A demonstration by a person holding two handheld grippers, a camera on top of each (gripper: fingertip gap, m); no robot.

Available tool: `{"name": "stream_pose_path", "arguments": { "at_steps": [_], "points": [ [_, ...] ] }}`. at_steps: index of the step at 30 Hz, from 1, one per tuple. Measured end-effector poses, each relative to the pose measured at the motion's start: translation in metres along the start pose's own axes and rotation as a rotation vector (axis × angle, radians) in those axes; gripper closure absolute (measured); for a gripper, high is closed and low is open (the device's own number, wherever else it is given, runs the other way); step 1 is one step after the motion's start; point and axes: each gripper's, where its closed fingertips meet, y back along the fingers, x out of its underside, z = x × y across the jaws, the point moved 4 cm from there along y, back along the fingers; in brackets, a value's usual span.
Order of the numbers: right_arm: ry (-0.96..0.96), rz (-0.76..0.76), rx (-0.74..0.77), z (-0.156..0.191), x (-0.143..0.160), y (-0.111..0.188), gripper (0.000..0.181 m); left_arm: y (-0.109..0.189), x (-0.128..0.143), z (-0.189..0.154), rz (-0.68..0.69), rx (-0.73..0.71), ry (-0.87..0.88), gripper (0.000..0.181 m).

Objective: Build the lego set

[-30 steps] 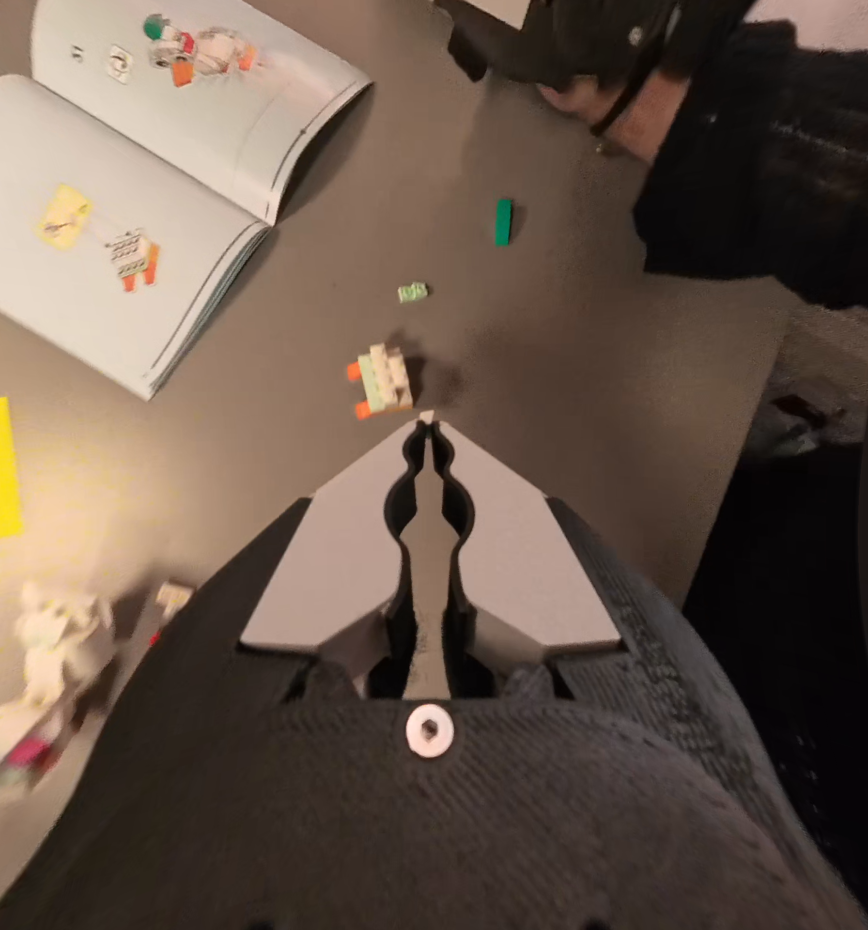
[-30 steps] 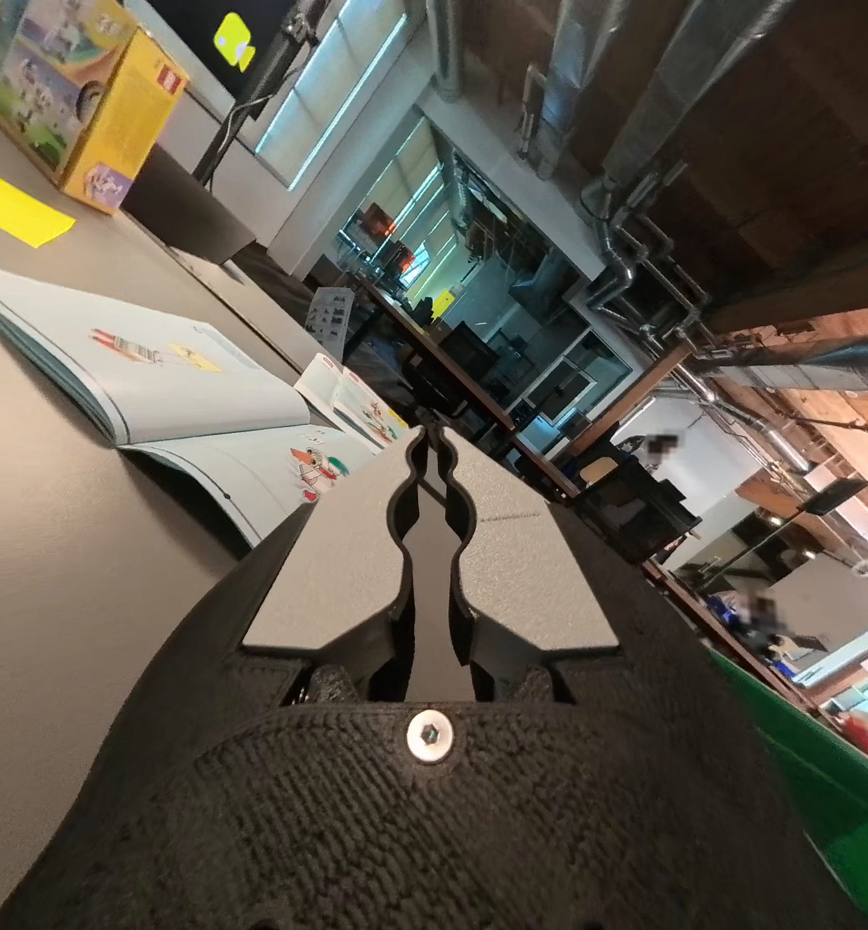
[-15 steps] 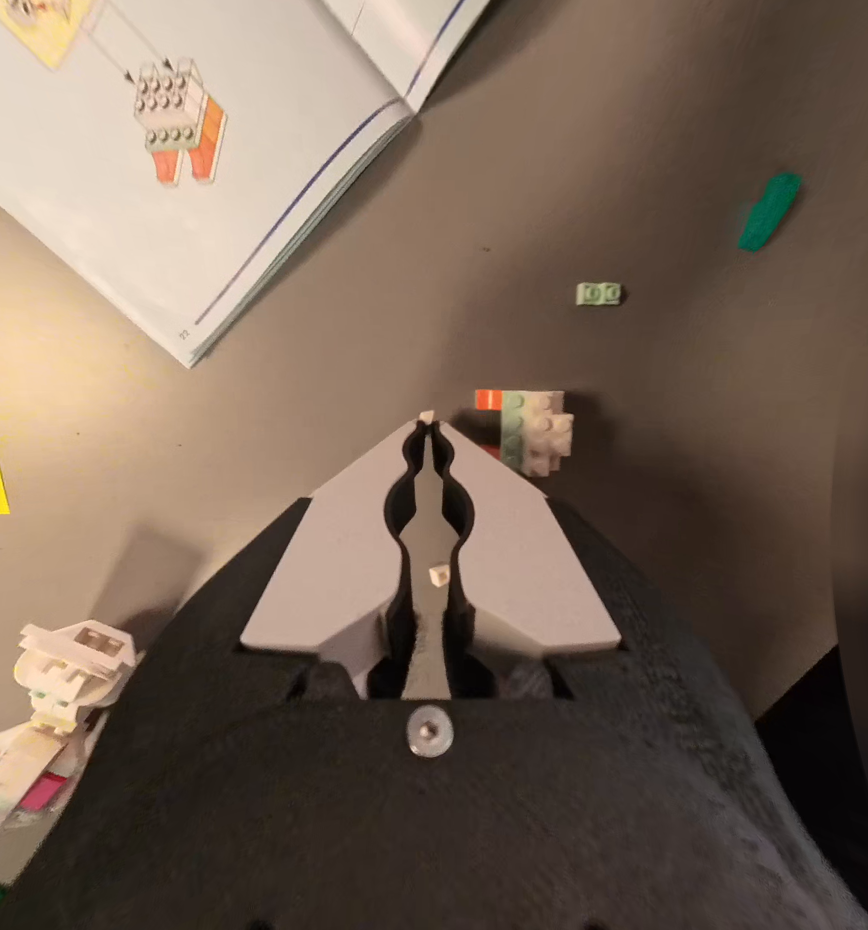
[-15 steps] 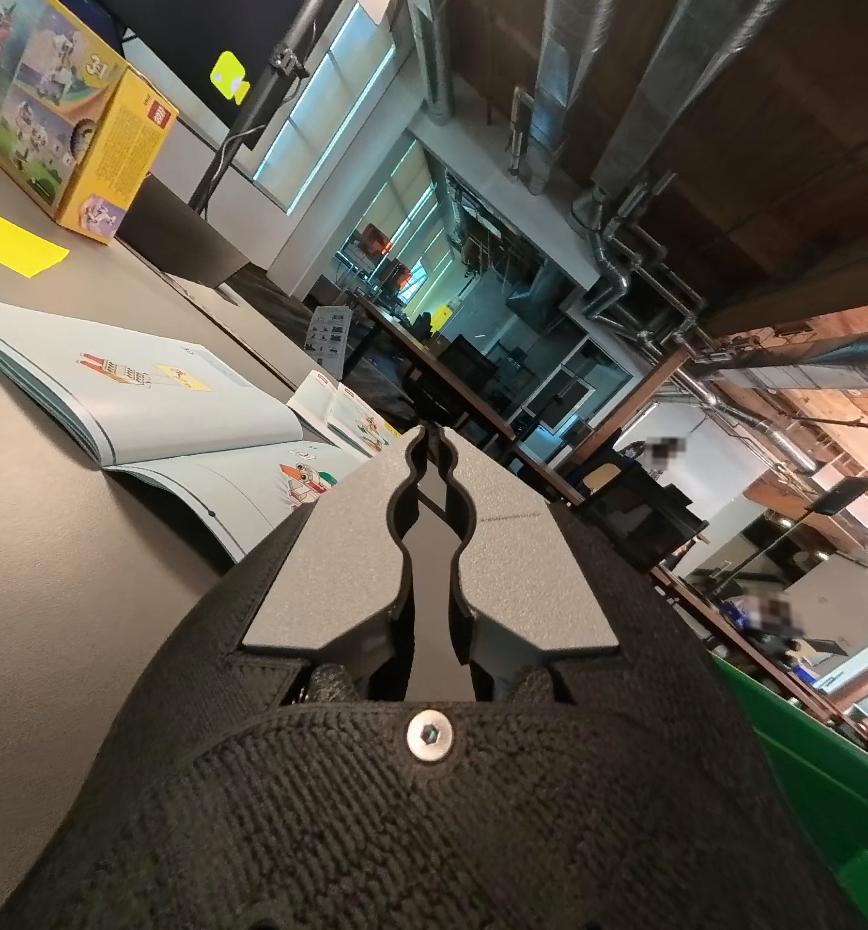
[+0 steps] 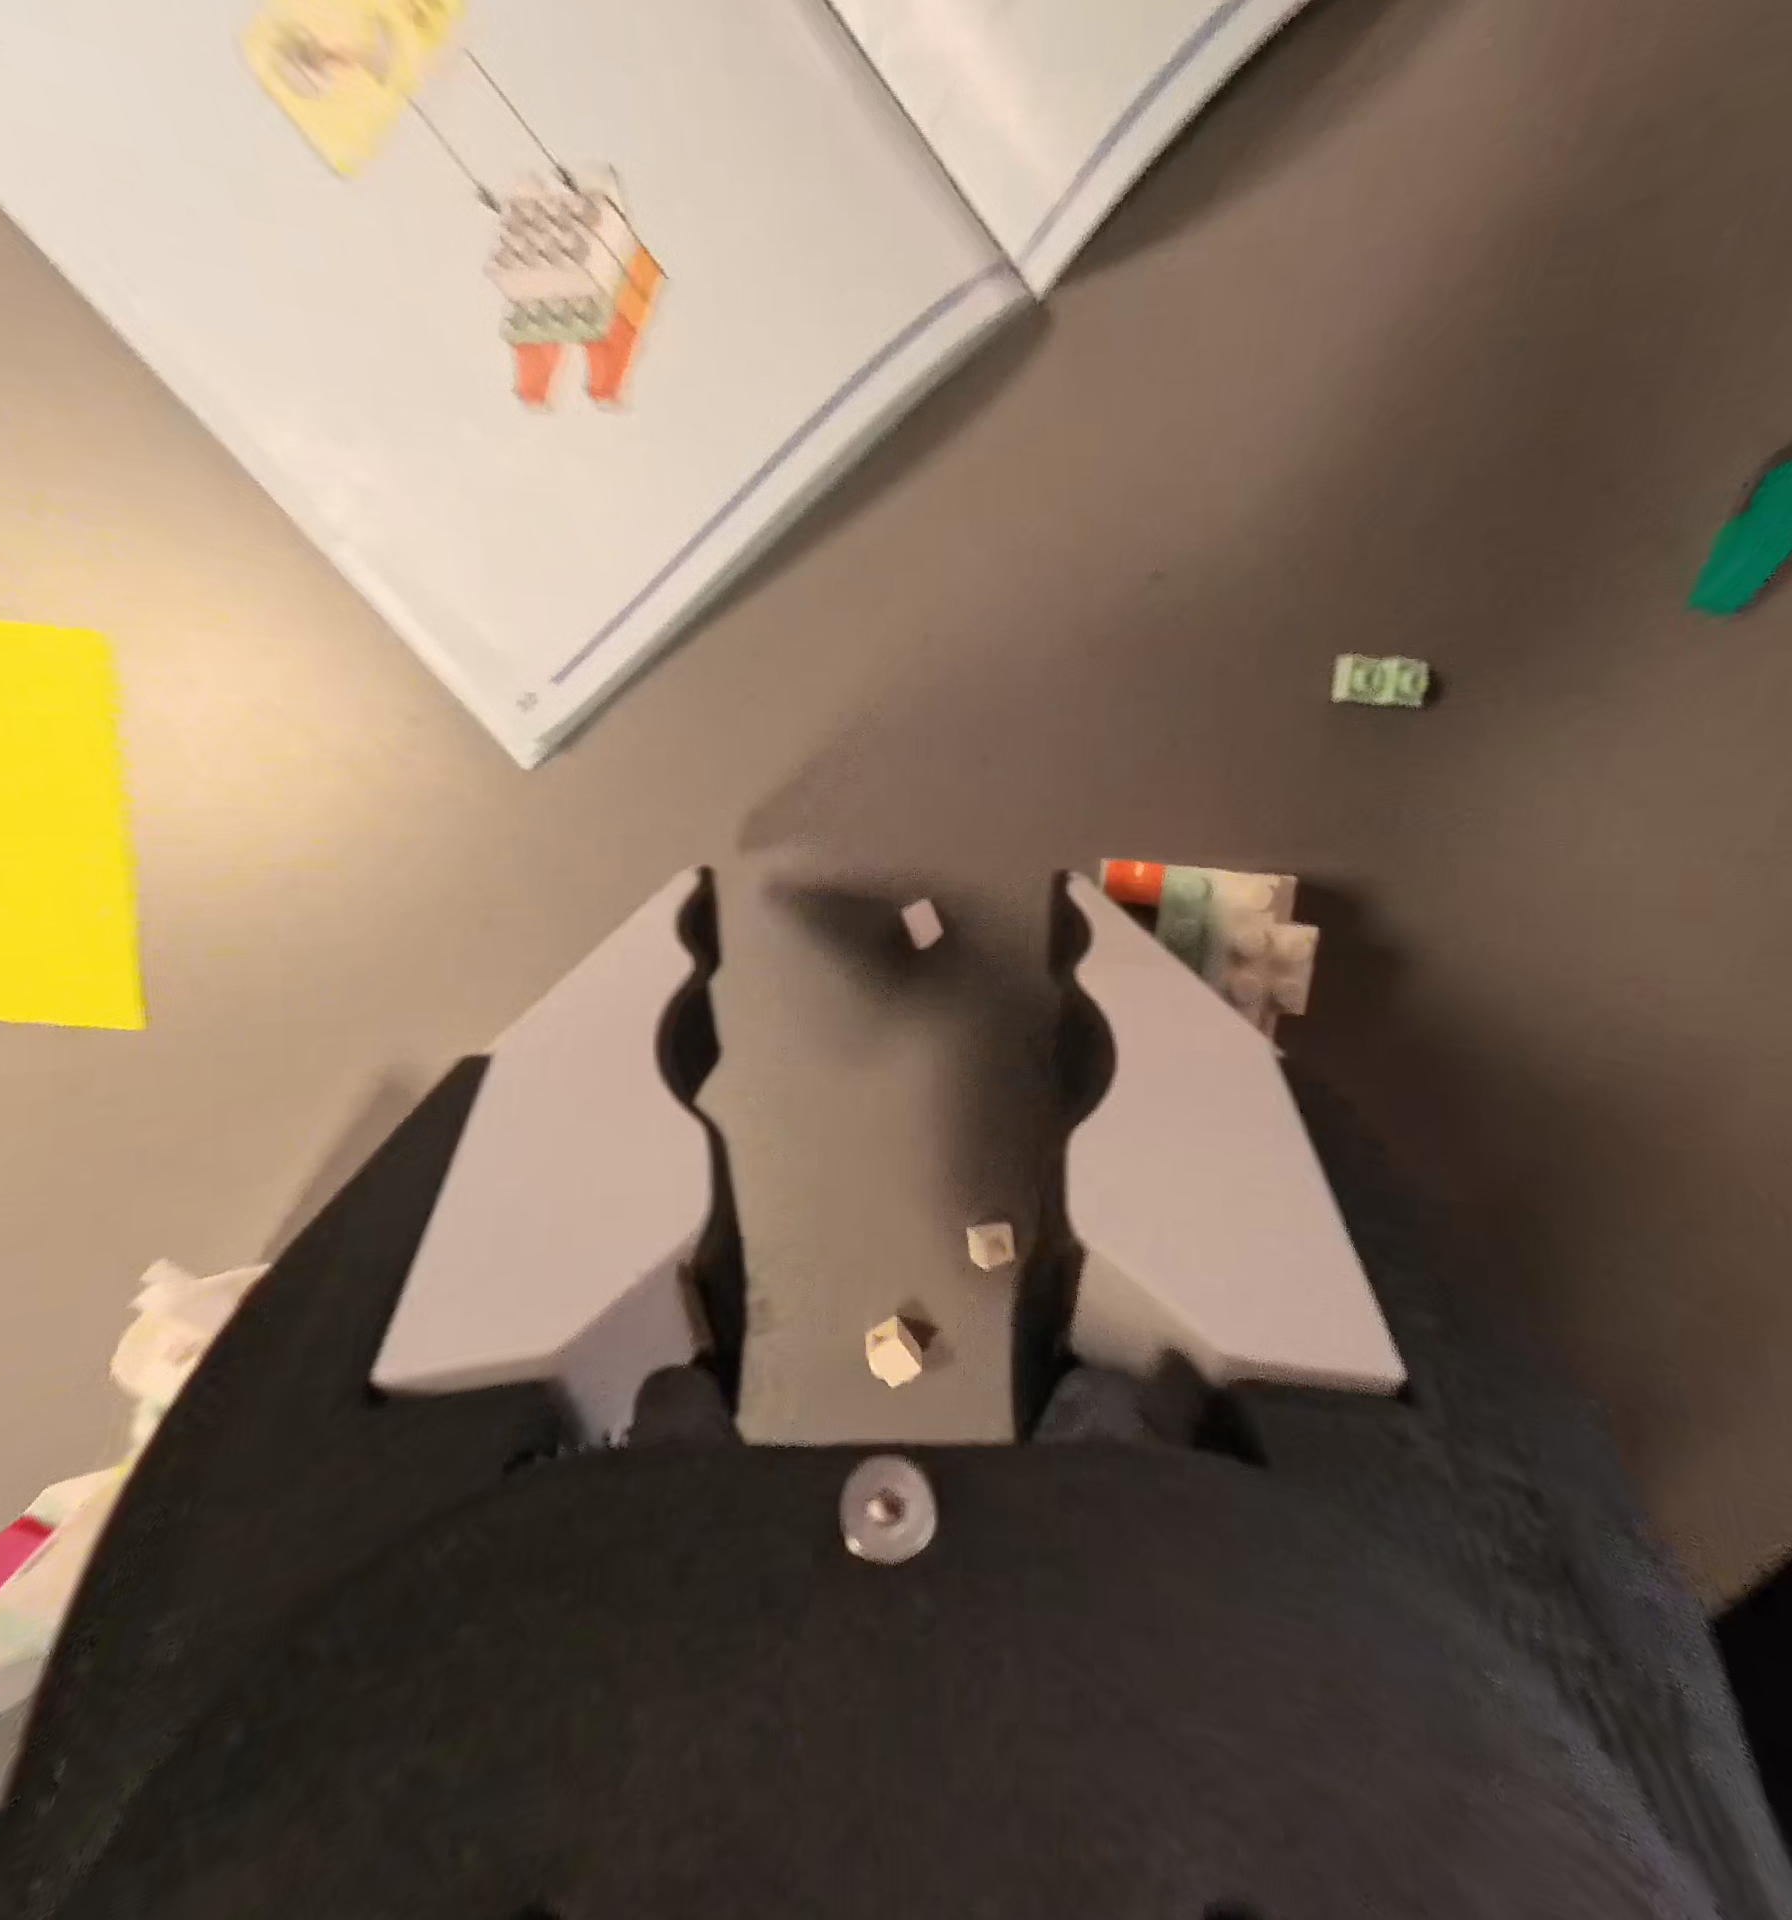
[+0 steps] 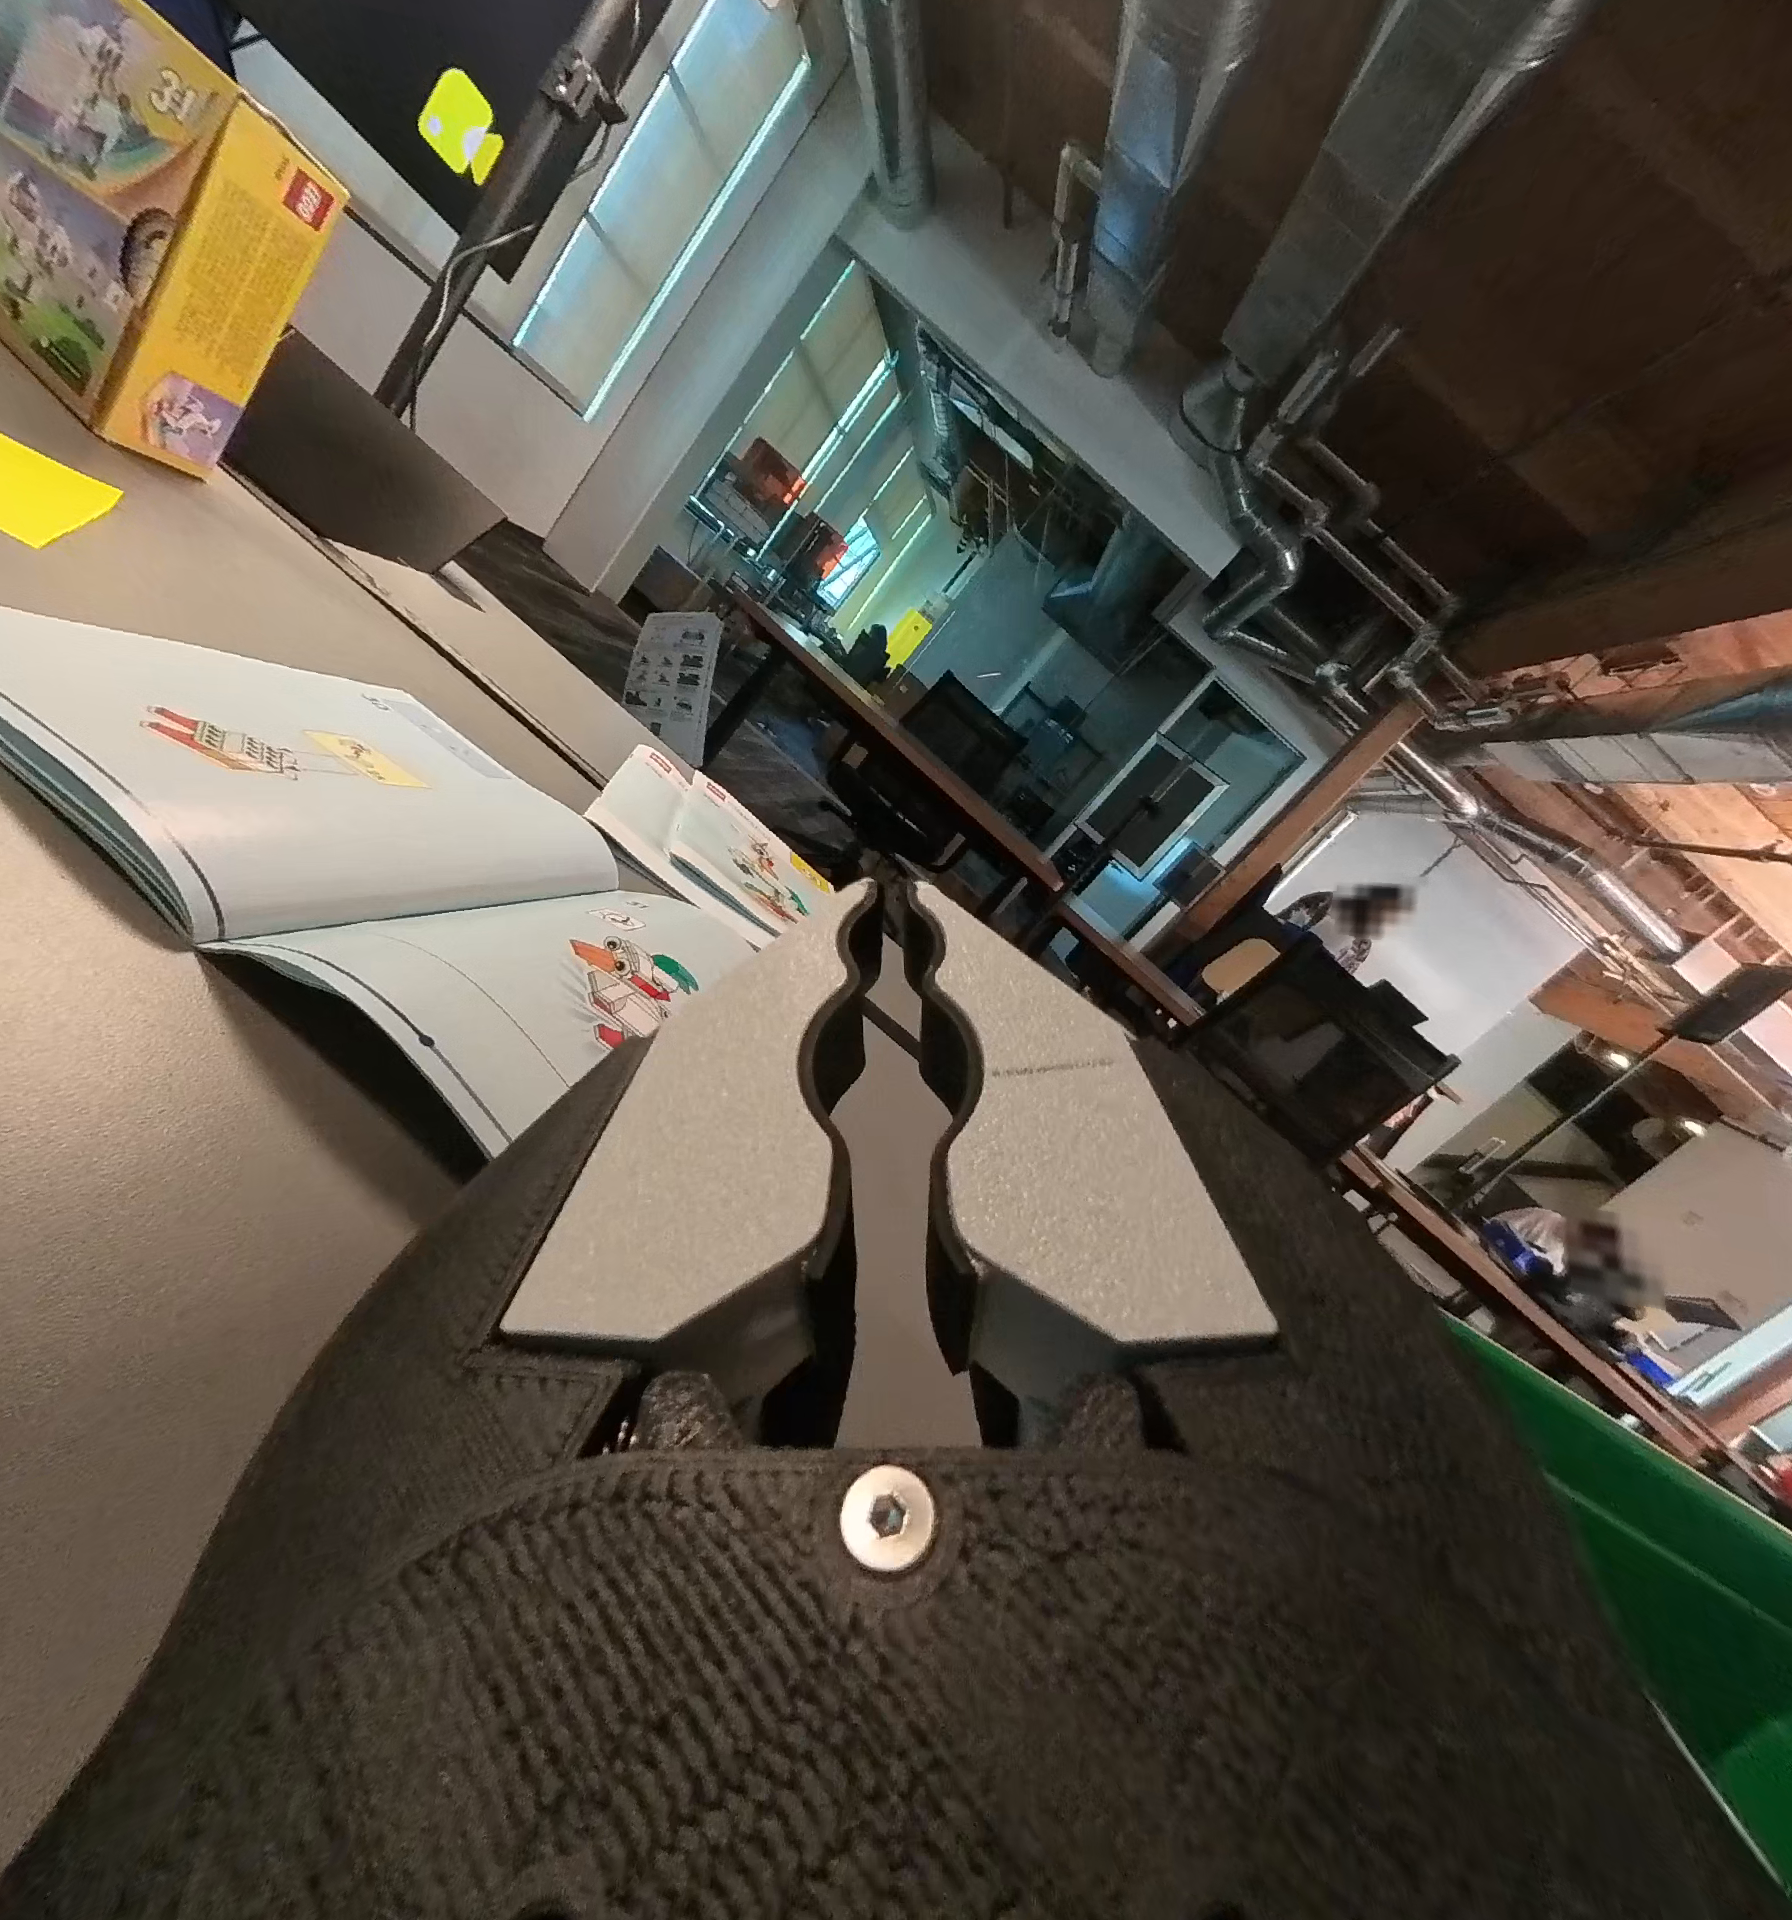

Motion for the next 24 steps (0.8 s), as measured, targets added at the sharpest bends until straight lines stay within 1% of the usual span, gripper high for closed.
{"name": "stream_pose_path", "arguments": {
  "at_steps": [1, 2, 4, 7, 9, 11, 15, 16, 17, 19, 20, 22, 24],
  "points": [
    [-0.003, 0.001, 0.002, -0.001, 0.000, 0.001, 0.181, 0.005, -0.002, 0.003, -0.054, -0.030, -0.002, 0.109],
    [-0.004, 0.002, 0.004, -0.001, 0.000, 0.001, 0.181, 0.011, -0.005, 0.006, -0.120, -0.062, -0.008, 0.102],
    [-0.007, 0.003, 0.009, -0.003, 0.000, 0.003, 0.181, 0.032, -0.007, 0.013, -0.281, -0.144, -0.022, 0.095],
    [-0.024, 0.011, 0.017, -0.005, 0.002, 0.003, 0.181, 0.073, 0.002, 0.027, -0.534, -0.277, -0.030, 0.093],
    [-0.029, 0.016, 0.024, -0.007, 0.004, 0.003, 0.181, 0.098, 0.019, 0.037, -0.653, -0.342, -0.020, 0.093],
    [-0.025, 0.022, 0.030, -0.008, 0.005, 0.003, 0.181, 0.116, 0.039, 0.046, -0.744, -0.388, -0.013, 0.094],
    [-0.008, 0.031, 0.034, -0.007, 0.004, 0.004, 0.181, 0.134, 0.081, 0.064, -0.867, -0.458, -0.039, 0.101],
    [-0.014, 0.035, 0.029, -0.006, 0.003, 0.004, 0.181, 0.133, 0.089, 0.067, -0.876, -0.442, -0.051, 0.102],
    [-0.023, 0.038, 0.027, -0.004, 0.001, 0.004, 0.181, 0.128, 0.097, 0.069, -0.856, -0.402, -0.057, 0.099],
    [-0.031, 0.027, 0.045, -0.005, -0.010, 0.005, 0.181, 0.119, 0.109, 0.072, -0.825, -0.290, -0.038, 0.094],
    [-0.035, 0.008, 0.048, -0.004, -0.018, 0.006, 0.181, 0.119, 0.112, 0.071, -0.847, -0.233, -0.030, 0.095],
    [-0.044, -0.042, 0.028, 0.001, -0.037, 0.011, 0.181, 0.123, 0.117, 0.062, -0.914, -0.087, -0.058, 0.108],
    [-0.078, -0.072, -0.018, 0.010, -0.052, 0.016, 0.181, 0.125, 0.123, 0.055, -0.962, 0.027, -0.081, 0.111]
  ]
}}
